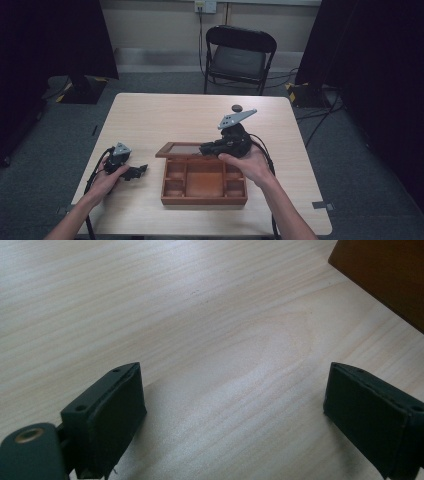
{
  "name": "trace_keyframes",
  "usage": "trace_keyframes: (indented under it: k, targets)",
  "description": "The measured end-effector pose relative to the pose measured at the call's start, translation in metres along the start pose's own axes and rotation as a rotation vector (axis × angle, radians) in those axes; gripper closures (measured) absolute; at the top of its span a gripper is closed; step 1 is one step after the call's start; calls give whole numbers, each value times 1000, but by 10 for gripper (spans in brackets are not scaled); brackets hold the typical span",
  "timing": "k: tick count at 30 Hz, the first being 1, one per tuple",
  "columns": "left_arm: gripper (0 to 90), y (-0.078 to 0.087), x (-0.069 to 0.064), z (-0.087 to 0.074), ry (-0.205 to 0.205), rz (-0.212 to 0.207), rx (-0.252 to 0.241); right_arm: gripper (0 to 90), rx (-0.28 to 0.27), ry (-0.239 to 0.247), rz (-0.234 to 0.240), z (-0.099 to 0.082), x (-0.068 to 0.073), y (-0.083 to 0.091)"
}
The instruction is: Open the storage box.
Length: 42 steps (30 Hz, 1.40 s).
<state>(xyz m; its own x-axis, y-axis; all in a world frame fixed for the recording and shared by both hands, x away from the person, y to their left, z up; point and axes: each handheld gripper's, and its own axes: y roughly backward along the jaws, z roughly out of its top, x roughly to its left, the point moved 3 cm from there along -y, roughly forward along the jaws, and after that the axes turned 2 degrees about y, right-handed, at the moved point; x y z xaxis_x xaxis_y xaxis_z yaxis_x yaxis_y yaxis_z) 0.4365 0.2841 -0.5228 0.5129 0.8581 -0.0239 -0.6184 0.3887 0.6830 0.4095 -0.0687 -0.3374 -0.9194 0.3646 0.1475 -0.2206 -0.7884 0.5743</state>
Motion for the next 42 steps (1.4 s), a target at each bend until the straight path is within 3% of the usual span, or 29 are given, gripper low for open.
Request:
trace_keyframes:
  k: [42]
  targets:
    - [88, 0, 0, 0, 0, 0, 0, 828, 11, -12, 24, 11, -9, 2]
